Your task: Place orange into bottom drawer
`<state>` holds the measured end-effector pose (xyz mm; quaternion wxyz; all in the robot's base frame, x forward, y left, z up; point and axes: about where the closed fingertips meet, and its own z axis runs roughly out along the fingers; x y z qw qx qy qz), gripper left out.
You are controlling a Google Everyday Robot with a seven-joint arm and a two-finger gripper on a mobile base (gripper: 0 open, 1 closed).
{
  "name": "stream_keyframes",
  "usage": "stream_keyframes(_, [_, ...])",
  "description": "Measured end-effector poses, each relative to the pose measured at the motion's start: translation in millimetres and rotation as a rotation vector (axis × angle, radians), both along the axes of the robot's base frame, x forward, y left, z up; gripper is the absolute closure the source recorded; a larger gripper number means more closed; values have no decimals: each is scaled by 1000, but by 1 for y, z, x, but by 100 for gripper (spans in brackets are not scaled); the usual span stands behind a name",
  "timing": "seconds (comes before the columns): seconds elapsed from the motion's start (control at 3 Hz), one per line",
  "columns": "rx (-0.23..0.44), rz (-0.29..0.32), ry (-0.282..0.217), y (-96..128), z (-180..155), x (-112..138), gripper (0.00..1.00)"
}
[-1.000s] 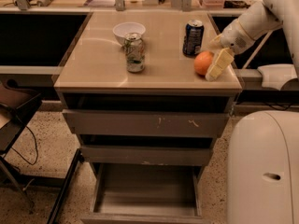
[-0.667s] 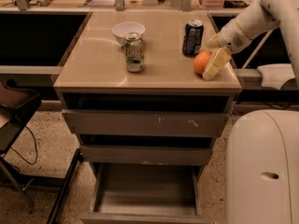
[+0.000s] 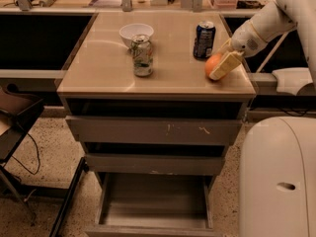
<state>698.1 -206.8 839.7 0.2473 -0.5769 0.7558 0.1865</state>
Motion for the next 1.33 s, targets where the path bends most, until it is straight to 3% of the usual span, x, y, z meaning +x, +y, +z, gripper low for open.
stream_keyframes(0.67, [-13, 8, -15, 0, 7, -8, 89])
stream_keyframes(1.0, [-13, -22, -97, -18, 41, -37, 100])
stream_keyframes(1.33, [0, -130, -247, -44, 98, -84, 100])
